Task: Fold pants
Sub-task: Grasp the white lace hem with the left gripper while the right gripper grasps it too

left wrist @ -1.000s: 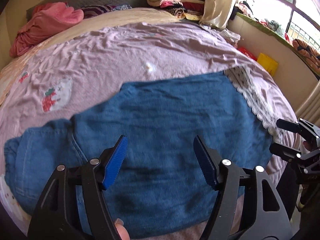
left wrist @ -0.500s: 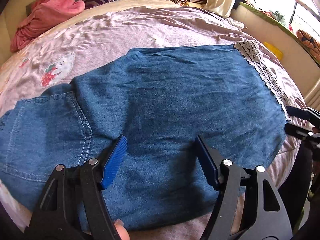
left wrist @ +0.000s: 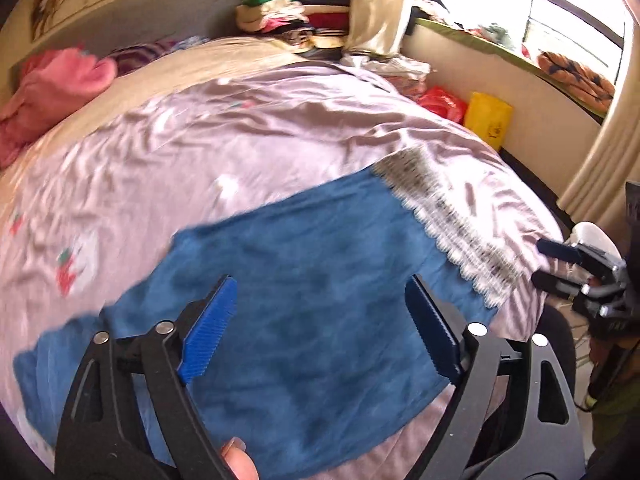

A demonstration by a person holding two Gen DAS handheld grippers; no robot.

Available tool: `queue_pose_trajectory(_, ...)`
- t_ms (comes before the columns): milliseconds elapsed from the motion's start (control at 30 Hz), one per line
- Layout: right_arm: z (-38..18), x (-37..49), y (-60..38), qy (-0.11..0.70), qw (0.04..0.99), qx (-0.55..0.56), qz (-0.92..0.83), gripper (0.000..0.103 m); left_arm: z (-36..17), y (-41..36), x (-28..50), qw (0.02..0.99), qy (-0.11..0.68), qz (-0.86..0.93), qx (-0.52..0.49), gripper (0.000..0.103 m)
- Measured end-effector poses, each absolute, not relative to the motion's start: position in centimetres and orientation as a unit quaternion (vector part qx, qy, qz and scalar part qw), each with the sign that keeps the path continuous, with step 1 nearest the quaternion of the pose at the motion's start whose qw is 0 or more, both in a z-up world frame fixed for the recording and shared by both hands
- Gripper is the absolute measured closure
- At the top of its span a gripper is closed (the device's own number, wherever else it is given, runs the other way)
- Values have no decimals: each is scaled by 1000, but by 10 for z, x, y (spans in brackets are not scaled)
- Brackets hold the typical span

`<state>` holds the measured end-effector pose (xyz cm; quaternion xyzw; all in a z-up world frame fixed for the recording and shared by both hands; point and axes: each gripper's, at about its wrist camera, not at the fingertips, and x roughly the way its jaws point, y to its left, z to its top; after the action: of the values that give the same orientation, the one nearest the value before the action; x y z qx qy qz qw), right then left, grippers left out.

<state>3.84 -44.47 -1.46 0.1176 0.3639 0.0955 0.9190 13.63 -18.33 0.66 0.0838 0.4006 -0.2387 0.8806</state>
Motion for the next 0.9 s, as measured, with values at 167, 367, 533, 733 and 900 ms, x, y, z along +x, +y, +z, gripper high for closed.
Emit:
queue_pose_trajectory(167, -19, 43, -448, 366, 917, 130, 95, 22, 9, -223, 164, 868, 406, -268, 101, 21)
queue_pose_trajectory(367, -26, 51, -450, 369, 913, 144, 101, 22, -2, -262, 197, 853, 421, -287, 114, 21)
queue_pose_trajectory(533, -34, 60, -450, 377, 908, 150, 102, 22, -14, -290, 224, 840, 434, -299, 131, 21)
queue_pose_trajectory(733, -47, 72, -454, 391, 898, 170, 106, 22, -25, -322, 246, 823, 448, -323, 136, 21)
queue_pose_trajectory(900, -57, 79, -457, 401, 890, 187, 109, 22, -38, -344, 253, 807, 468, -331, 144, 21)
